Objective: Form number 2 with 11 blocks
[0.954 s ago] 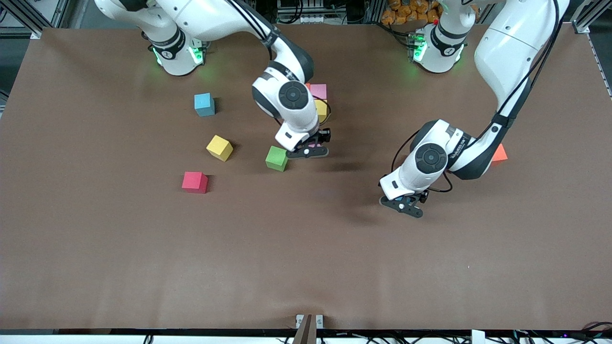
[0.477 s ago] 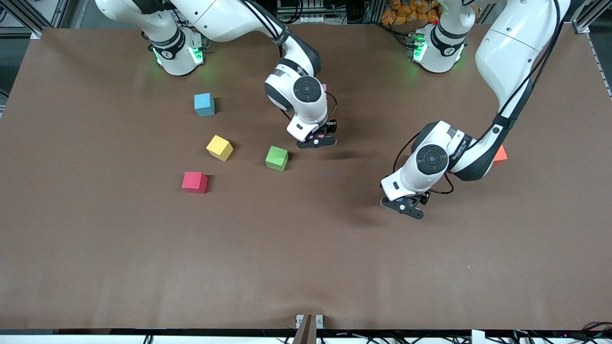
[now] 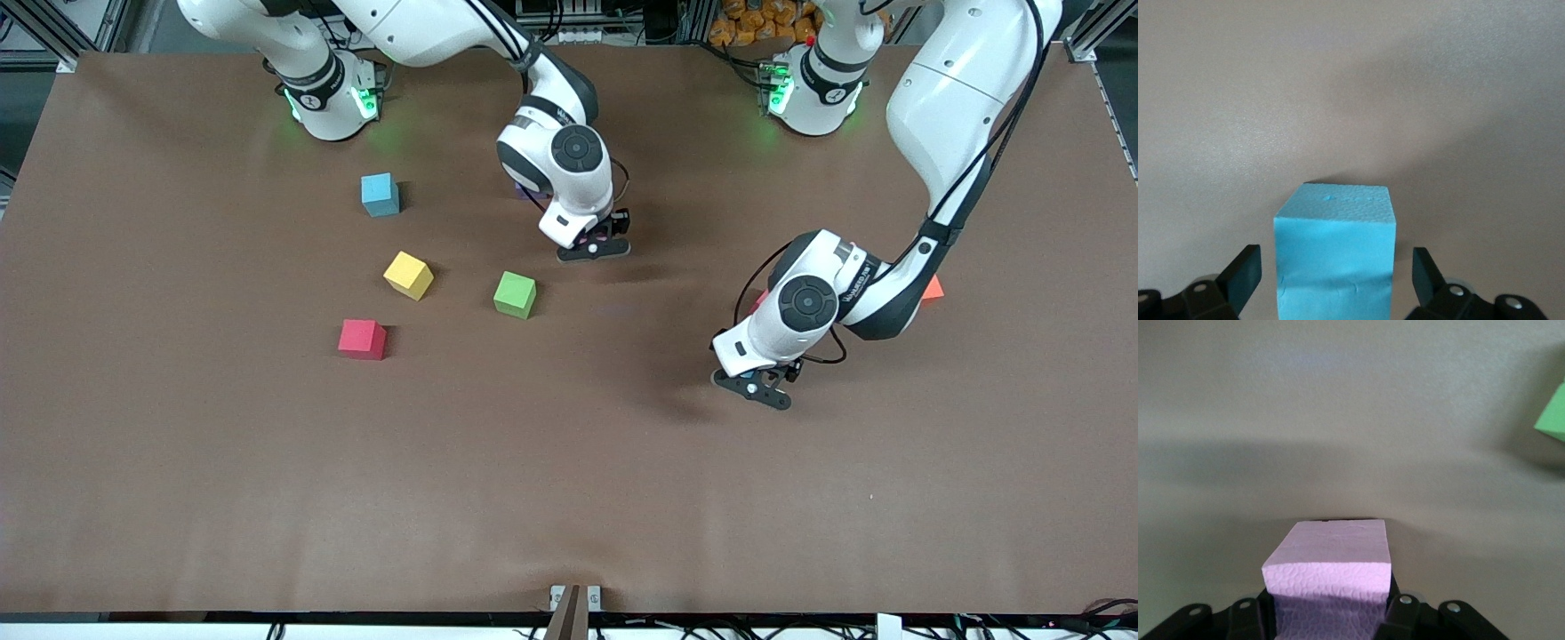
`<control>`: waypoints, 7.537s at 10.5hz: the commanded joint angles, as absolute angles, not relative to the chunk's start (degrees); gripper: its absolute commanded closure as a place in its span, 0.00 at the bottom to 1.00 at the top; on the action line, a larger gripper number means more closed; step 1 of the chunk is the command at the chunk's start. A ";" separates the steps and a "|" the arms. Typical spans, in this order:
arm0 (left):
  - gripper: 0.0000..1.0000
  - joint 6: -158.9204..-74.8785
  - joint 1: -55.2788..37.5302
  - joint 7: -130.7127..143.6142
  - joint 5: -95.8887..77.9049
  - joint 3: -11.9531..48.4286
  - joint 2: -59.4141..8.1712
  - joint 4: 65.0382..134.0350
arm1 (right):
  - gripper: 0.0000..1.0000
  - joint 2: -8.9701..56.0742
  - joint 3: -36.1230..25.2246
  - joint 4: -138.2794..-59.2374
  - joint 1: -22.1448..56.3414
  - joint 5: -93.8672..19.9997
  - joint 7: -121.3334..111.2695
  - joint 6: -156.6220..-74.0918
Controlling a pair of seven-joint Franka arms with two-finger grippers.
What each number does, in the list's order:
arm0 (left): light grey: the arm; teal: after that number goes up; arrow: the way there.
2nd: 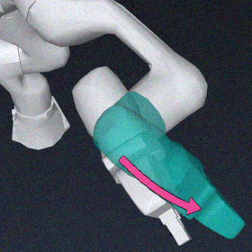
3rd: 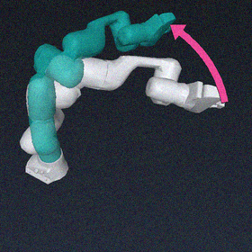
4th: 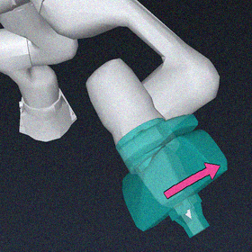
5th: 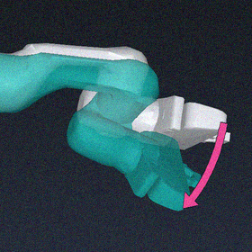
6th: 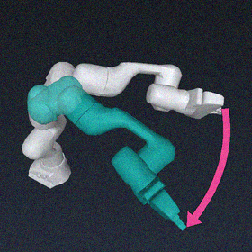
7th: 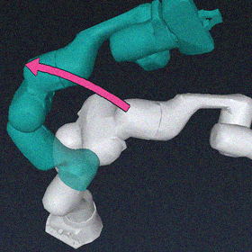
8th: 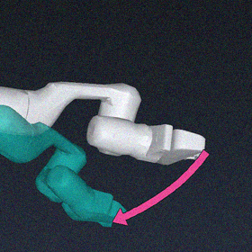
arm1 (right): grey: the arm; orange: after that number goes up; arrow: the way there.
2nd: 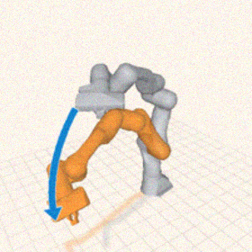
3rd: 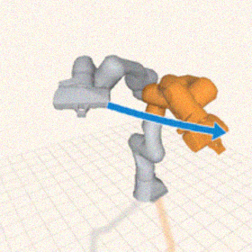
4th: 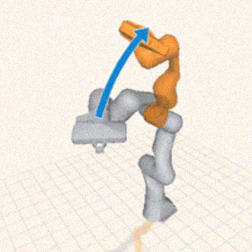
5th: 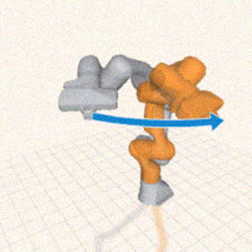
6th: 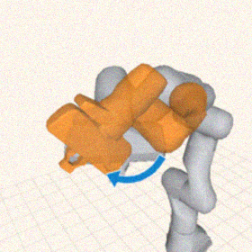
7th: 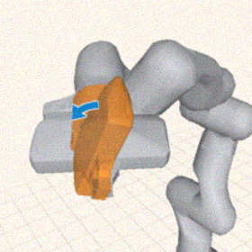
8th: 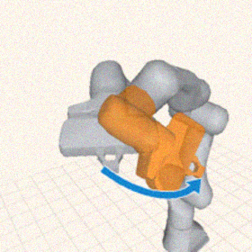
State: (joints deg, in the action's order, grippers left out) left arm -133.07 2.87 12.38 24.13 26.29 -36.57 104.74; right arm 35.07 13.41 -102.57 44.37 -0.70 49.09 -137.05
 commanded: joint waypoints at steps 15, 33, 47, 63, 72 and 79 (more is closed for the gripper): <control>0.52 -132.37 3.07 12.92 24.79 26.72 -36.48 101.69 | 1.00 34.28 12.66 -107.40 46.67 0.53 53.16 -143.96; 0.51 -109.69 2.73 40.54 13.54 38.74 -26.10 98.00 | 0.00 27.59 11.34 -107.58 31.46 1.32 59.04 -133.59; 0.51 -112.14 -10.37 97.25 9.49 40.08 -29.27 100.02 | 1.00 31.74 10.19 -107.40 29.19 5.44 57.58 -136.76; 0.50 -139.22 -18.72 168.84 20.39 39.90 -29.79 111.80 | 1.00 28.12 10.37 -107.93 18.46 5.54 16.73 -130.08; 0.50 -139.22 -19.60 169.10 20.30 39.82 -32.16 108.55 | 1.00 28.12 10.46 -108.11 18.37 5.54 14.50 -129.64; 0.50 -139.22 -22.84 174.44 21.44 38.51 -35.42 107.31 | 1.00 26.02 10.37 -111.27 11.62 5.54 2.14 -129.64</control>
State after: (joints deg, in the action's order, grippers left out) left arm -138.99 -20.50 160.00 17.18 39.58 -34.91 108.06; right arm 28.67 9.57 -108.34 14.71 4.81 5.83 -129.68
